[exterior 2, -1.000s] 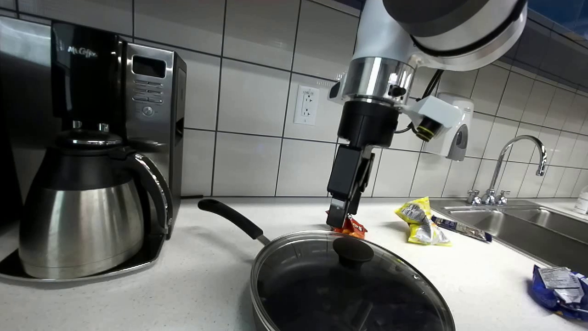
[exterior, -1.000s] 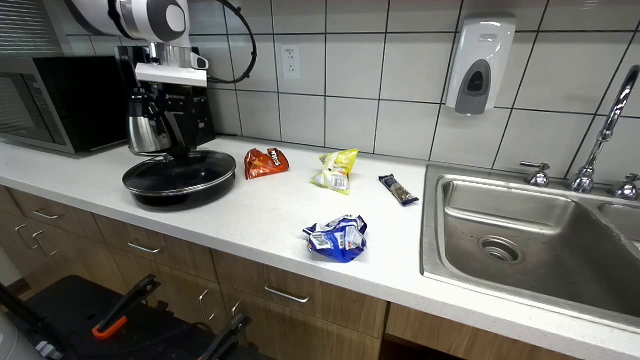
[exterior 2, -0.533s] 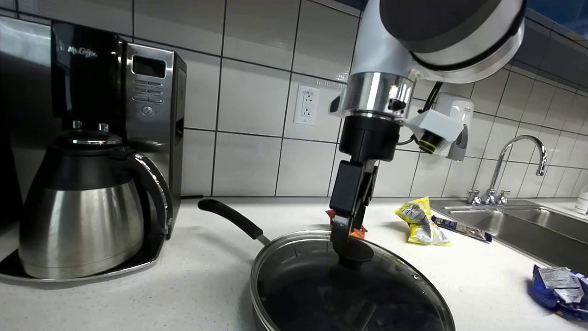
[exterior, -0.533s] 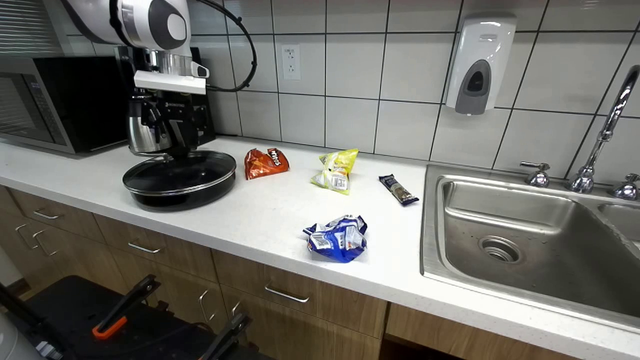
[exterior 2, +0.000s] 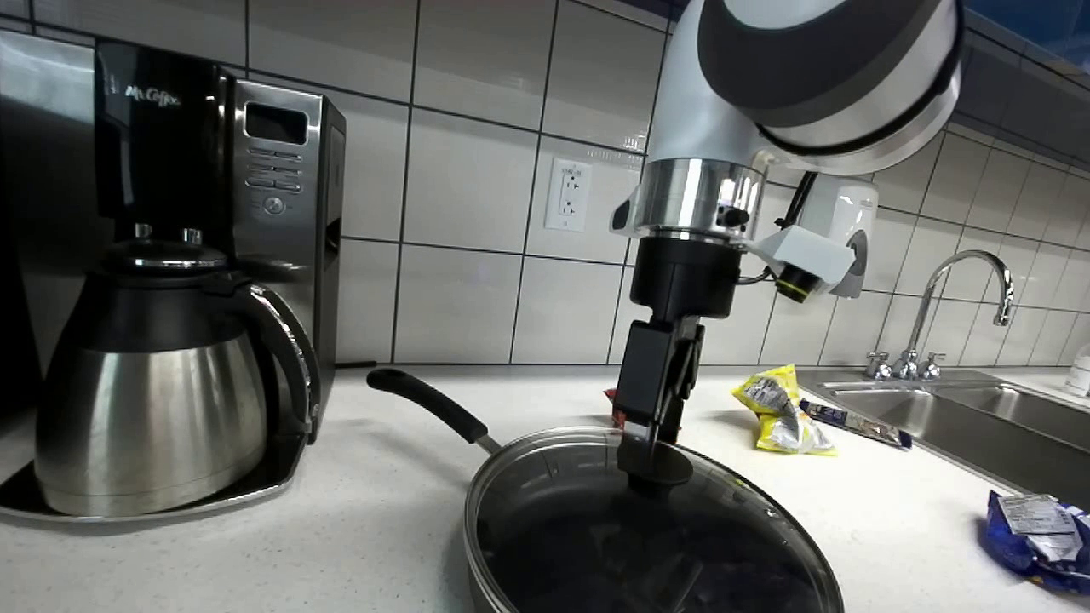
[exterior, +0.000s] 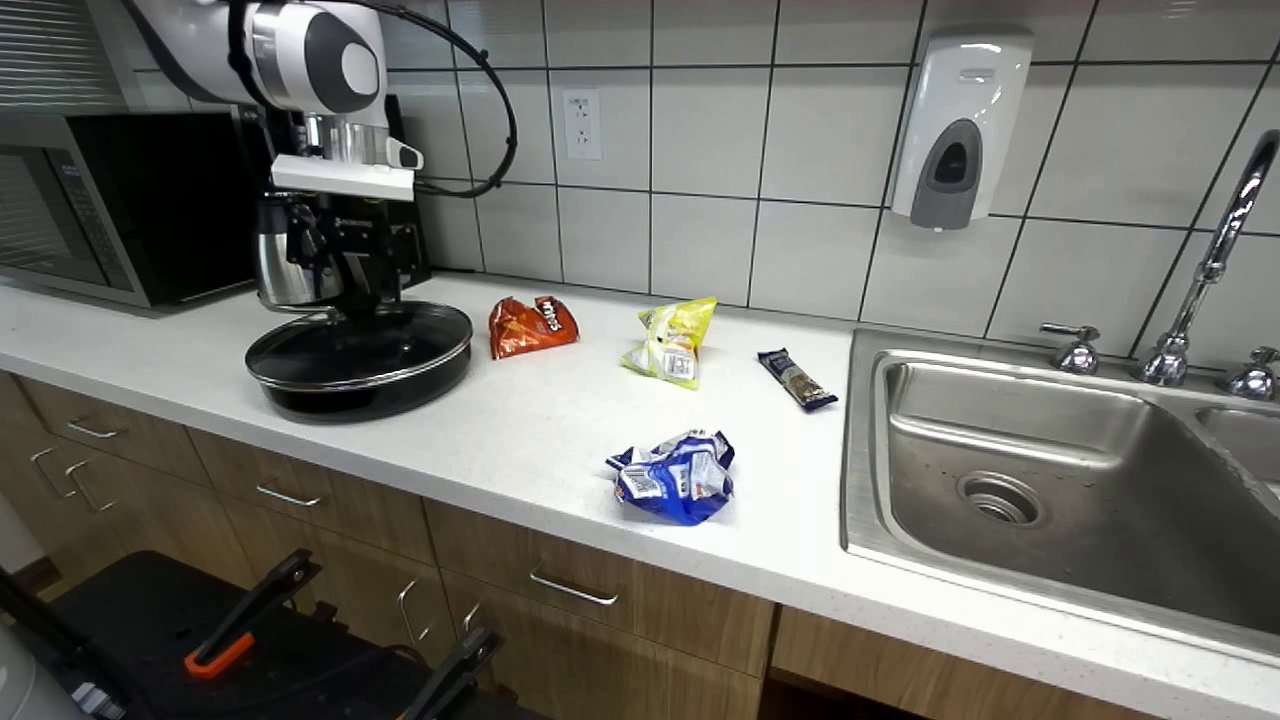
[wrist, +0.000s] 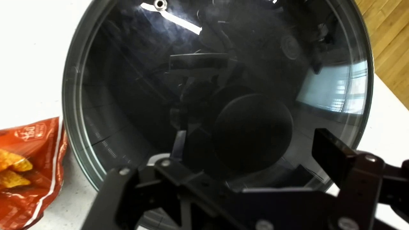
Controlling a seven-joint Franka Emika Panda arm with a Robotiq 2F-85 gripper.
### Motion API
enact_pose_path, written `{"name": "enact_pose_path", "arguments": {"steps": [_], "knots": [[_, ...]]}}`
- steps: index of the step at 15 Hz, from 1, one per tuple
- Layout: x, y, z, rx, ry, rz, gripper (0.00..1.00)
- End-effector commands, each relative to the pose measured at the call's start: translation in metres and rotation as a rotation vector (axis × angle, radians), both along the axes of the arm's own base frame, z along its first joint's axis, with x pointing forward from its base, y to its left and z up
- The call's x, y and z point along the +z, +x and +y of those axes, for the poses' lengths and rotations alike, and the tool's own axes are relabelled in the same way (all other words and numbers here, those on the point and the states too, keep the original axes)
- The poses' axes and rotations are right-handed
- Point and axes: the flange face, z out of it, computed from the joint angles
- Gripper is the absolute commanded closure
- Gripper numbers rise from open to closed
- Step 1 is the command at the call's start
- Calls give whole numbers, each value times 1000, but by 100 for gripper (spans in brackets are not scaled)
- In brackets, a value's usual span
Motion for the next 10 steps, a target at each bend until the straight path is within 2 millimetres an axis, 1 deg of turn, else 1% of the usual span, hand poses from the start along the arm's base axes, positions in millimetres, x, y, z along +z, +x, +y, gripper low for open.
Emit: {"name": "enact_pose_path", "arguments": {"steps": [1, 10], "knots": [[4, -5, -2, -19, -30, 15, 0], [2, -5, 0, -10, -70, 30, 0]]}}
